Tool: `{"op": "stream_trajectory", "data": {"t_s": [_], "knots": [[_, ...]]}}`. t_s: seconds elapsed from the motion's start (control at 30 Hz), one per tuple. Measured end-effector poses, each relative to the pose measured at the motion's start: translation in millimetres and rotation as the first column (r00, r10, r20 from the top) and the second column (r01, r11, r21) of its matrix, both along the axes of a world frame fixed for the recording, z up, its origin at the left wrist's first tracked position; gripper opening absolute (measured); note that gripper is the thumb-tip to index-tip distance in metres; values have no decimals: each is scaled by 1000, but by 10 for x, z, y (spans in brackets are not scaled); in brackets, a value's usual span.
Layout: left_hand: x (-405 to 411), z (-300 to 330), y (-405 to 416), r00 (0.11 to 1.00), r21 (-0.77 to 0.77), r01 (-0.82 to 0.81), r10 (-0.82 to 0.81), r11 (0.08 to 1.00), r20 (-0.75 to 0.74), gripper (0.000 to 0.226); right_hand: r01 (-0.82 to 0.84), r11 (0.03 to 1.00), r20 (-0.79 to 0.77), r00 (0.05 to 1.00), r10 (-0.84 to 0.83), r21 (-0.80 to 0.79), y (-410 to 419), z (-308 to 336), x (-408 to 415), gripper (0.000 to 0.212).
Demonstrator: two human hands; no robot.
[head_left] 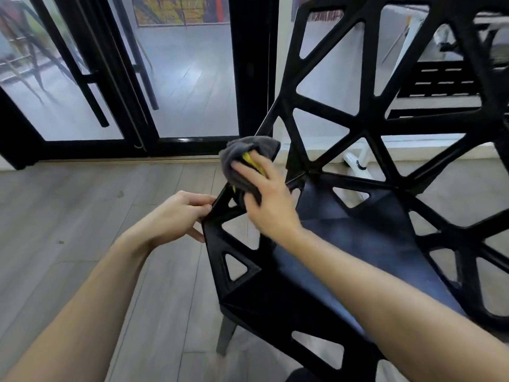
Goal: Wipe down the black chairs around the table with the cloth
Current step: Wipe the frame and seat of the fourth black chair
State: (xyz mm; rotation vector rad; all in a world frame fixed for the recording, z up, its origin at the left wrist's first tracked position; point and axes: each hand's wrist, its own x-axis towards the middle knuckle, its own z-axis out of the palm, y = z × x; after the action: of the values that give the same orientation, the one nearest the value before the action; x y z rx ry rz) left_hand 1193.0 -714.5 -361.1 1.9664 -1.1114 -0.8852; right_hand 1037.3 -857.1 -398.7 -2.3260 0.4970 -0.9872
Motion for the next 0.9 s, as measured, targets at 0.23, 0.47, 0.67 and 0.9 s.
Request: {"op": "stream_trajectory", "data": {"t_s": [0.23, 0.47, 0.67, 0.9], "knots": [[-60, -8, -211, 978, -81, -15, 31, 997, 205, 41, 182, 981, 59, 982, -178, -63, -1032, 410, 234, 61], [-85, 0, -187, 973, -107, -6, 31, 994, 230, 42, 175, 969, 87, 977, -192, 177, -519, -57, 194, 62], [-109, 30, -219, 966, -92, -6, 30, 996, 256, 44, 396, 913, 123, 905, -406, 104, -1518, 532, 287, 51], [-98, 11, -211, 964, -76, -15, 35, 997, 263, 43, 440, 887, -124, 896, -425, 139, -1214, 3, -32, 37]]}}
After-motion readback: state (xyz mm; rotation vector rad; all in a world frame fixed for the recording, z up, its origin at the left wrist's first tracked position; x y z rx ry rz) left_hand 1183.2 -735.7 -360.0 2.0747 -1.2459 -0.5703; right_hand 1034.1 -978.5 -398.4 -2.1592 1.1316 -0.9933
